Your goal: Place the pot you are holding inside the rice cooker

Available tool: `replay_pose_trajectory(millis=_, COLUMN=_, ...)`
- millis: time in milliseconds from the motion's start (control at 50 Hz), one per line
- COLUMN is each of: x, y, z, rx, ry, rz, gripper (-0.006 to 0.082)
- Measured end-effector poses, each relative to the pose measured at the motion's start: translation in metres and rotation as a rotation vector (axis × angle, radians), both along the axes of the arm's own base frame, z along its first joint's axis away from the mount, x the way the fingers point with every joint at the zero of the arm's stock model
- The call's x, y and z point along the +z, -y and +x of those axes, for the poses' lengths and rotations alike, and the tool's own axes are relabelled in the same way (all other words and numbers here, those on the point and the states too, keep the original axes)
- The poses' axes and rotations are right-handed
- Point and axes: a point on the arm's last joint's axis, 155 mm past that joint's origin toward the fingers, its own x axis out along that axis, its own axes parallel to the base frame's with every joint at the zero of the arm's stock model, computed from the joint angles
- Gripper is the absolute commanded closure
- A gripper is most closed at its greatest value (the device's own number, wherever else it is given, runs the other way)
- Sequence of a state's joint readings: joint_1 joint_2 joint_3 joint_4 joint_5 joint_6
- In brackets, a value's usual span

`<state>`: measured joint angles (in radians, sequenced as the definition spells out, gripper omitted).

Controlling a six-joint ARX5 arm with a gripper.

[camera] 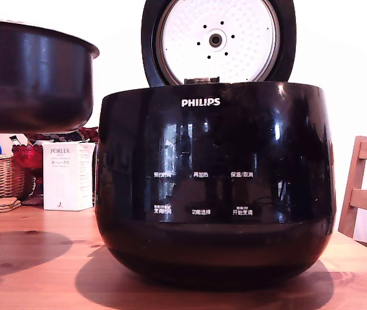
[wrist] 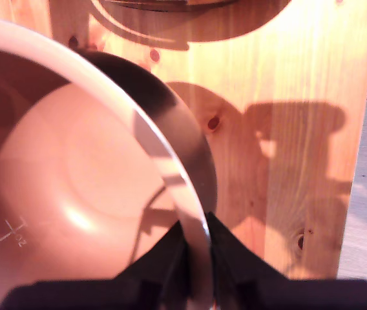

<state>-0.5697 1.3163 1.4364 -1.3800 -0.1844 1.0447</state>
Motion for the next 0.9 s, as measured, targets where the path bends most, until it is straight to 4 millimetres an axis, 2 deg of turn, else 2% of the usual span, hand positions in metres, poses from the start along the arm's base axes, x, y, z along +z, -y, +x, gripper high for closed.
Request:
replay_pose_trajectory(millis=120, x=0.002, y=-0.008, z=0.004, rx=0.012, ry=0.026, rz=0.042, gripper=0.0791)
replay_pose_trajectory(millis=420, x=0.001, y=-0.003, z=0.002, rx=-0.004, ry=0.021, rz=0.034, gripper=0.0791)
replay_pose_trajectory(millis=640, x=0.004, y=0.023, z=-0.011, rx=-0.079, ry=-0.006, rz=-0.029, gripper=0.0791)
replay_pose_trajectory(millis=900, x=0.04, y=0.054, z=-0.014, rx=-0.143, ry=0.054, rz=-0.15, gripper=0.0791)
